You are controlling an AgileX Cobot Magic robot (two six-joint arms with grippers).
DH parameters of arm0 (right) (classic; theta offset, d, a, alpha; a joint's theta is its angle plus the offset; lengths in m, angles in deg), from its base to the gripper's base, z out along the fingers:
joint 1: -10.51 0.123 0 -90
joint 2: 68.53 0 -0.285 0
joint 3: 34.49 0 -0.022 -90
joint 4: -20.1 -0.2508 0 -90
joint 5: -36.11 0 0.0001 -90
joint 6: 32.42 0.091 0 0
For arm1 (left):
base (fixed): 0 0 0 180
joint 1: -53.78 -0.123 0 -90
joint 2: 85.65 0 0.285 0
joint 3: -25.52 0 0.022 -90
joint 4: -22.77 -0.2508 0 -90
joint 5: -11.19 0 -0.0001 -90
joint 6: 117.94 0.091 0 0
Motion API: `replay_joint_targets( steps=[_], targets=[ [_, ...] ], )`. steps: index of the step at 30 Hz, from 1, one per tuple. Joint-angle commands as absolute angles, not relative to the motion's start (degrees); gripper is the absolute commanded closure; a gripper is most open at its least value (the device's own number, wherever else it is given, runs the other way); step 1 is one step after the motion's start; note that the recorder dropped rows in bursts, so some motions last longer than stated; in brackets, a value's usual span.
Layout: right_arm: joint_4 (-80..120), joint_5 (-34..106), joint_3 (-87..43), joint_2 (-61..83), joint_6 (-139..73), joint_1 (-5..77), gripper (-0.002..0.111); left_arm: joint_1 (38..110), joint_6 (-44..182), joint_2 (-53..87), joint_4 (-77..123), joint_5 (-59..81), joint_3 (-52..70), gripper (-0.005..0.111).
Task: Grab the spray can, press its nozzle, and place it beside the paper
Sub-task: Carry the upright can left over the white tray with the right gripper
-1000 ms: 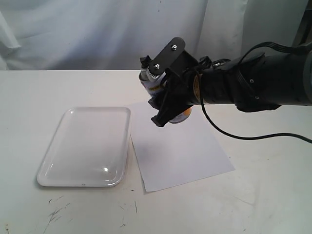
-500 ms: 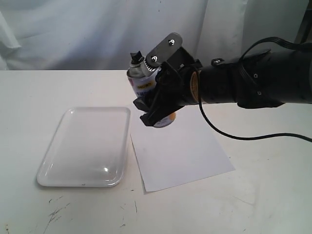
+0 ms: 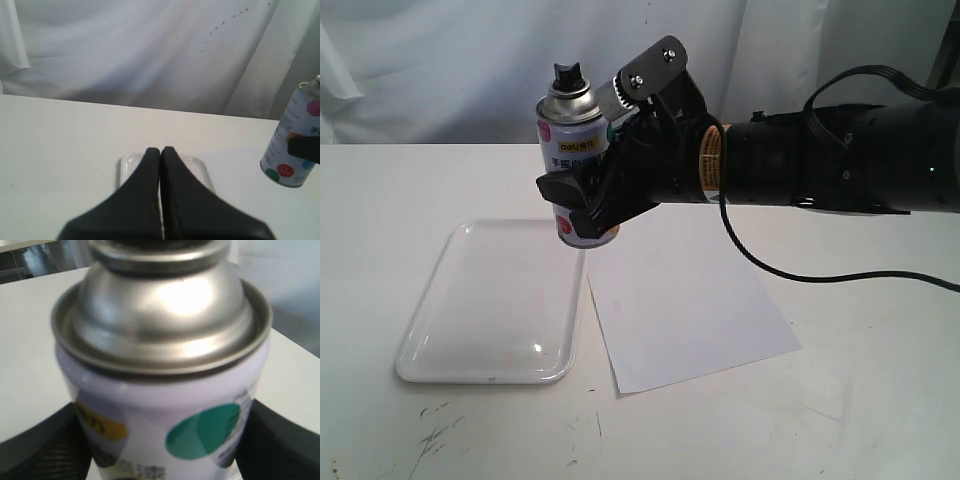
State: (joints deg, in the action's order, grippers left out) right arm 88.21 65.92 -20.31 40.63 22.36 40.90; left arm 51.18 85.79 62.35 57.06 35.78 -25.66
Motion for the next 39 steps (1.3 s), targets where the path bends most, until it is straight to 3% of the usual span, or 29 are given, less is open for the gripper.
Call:
replay_joint_targets(
  steps=[1,17,26,39],
  targets=[
    [85.6,69.1,-21.2,39.4,21.4,40.7,0.108,51.1,87.8,62.5,58.3,28.8,-30.2,0.107],
    [82.8,73.9,-21.2,42.0,20.5,40.7,0.108,51.1,90.8,62.5,51.9,17.6,-38.5,0.107],
    [71.4,82.0,-21.2,47.8,8.7,41.4,0.108,51.1,91.1,62.5,51.6,14.3,-42.8,0.107],
    [72.9,73.7,-36.1,60.9,7.0,43.2,0.108,51.1,91.0,62.5,51.6,13.8,-43.7,0.107]
  ],
)
